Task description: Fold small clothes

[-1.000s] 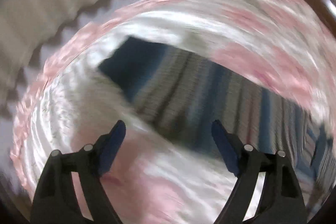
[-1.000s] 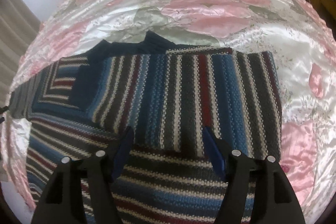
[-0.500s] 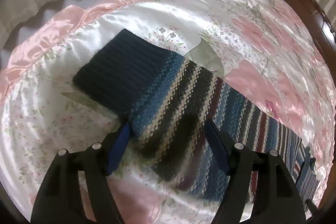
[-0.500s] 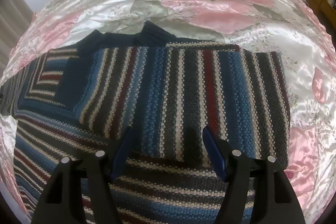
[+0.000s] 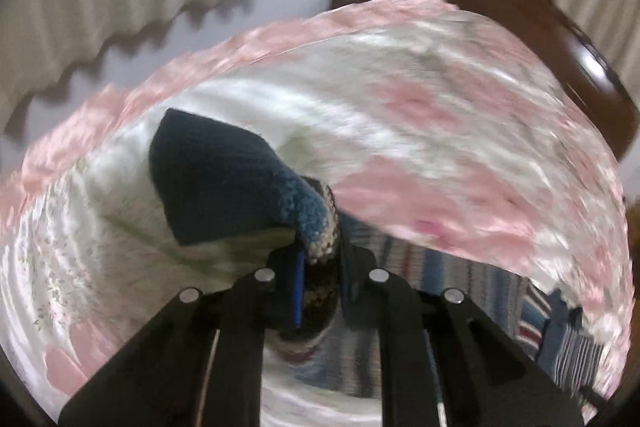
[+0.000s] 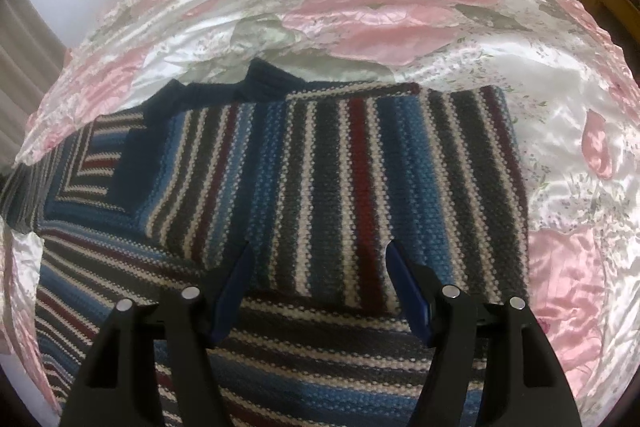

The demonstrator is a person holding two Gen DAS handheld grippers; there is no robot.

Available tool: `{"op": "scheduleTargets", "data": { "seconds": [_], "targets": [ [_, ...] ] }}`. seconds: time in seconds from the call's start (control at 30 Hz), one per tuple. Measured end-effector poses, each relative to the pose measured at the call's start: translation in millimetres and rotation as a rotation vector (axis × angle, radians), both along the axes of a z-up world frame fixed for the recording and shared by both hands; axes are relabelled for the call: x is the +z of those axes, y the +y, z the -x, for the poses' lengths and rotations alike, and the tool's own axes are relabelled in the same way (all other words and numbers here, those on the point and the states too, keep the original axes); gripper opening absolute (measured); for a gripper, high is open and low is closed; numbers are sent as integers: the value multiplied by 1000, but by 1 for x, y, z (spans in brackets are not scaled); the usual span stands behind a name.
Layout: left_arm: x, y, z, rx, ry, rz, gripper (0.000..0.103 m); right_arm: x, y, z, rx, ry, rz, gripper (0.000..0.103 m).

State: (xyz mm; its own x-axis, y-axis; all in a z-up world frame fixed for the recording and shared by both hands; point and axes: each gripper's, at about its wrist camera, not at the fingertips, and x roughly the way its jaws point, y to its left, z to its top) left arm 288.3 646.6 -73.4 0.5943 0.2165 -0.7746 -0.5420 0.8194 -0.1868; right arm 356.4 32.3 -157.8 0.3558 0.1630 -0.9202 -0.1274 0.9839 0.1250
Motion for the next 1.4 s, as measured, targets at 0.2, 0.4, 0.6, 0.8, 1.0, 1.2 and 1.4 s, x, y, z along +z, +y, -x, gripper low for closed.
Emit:
{"op": "scheduleTargets", "data": {
  "seconds": [0.2, 0.4, 0.6, 0.8, 1.0, 1.2, 1.4],
  "targets": [
    [16, -103, -33, -172, -45, -58, 12, 3, -16, 3, -12, -12, -20, 69],
    [4, -205, -61, -312, -56, -63, 12, 3, -32, 6, -16, -23, -34, 69],
    [-23, -301, -73, -455, -50, 12, 12, -2, -43, 6, -12, -29, -36, 69],
    [-58, -375, -79, -551, -8, 66, 12, -9, -55, 8, -16, -29, -39, 69],
    [-94, -405, -85, -607, 105, 99, 25, -19, -61, 9, -22, -16, -48, 69],
    [-78, -381, -53, -678, 120, 182, 57, -17, -54, 10, -6, -2, -19, 71],
    [-30, -303, -28, -546, 84, 5, 72, 0, -36, 6, 14, 4, -23, 71]
  ]
}}
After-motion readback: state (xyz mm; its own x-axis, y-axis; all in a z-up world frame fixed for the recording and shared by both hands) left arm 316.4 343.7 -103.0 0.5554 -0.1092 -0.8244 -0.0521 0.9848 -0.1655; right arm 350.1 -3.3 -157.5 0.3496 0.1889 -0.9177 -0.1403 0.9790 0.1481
